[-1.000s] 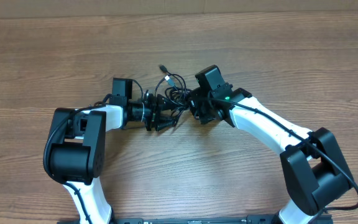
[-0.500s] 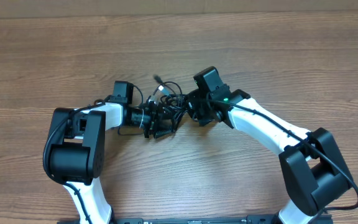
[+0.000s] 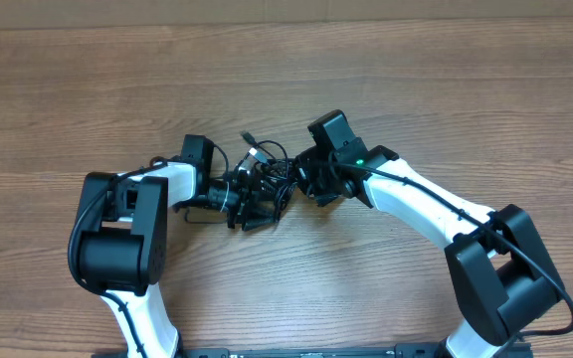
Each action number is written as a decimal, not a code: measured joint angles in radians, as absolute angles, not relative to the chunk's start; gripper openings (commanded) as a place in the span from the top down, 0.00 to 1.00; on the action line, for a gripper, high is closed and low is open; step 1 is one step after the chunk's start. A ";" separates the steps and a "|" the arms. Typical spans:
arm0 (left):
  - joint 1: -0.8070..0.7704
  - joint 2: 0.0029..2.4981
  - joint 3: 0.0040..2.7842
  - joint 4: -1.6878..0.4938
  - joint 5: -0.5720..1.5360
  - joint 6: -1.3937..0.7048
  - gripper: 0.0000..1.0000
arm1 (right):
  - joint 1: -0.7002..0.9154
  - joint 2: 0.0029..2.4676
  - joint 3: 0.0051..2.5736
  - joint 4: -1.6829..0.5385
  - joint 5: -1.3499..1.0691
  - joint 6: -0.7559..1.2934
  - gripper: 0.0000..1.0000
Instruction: Untangle cables
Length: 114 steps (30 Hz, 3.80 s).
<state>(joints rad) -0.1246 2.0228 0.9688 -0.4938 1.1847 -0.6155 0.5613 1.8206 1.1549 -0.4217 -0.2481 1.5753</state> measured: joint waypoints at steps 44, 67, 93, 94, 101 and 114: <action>-0.051 1.990 0.959 -0.618 0.982 -0.455 0.66 | 0.543 1.821 1.155 -0.406 -0.139 1.593 0.96; -0.088 1.610 0.947 -0.719 0.741 -0.044 0.53 | 0.543 1.821 1.155 -0.413 -0.145 1.551 0.96; -0.451 1.620 0.934 -0.451 0.216 -0.281 0.52 | 0.543 1.821 1.155 -0.412 -0.150 1.545 0.96; -0.451 1.620 0.933 -0.444 0.192 -0.309 0.52 | 0.543 1.821 1.155 -0.412 -0.150 1.545 0.96; -0.452 1.641 0.929 -0.329 0.142 -0.443 0.56 | 0.541 1.821 1.155 -0.411 -0.147 1.548 0.96; -0.452 1.745 0.924 -0.239 0.163 -0.471 0.91 | 0.534 1.821 1.155 -0.405 -0.146 1.549 0.96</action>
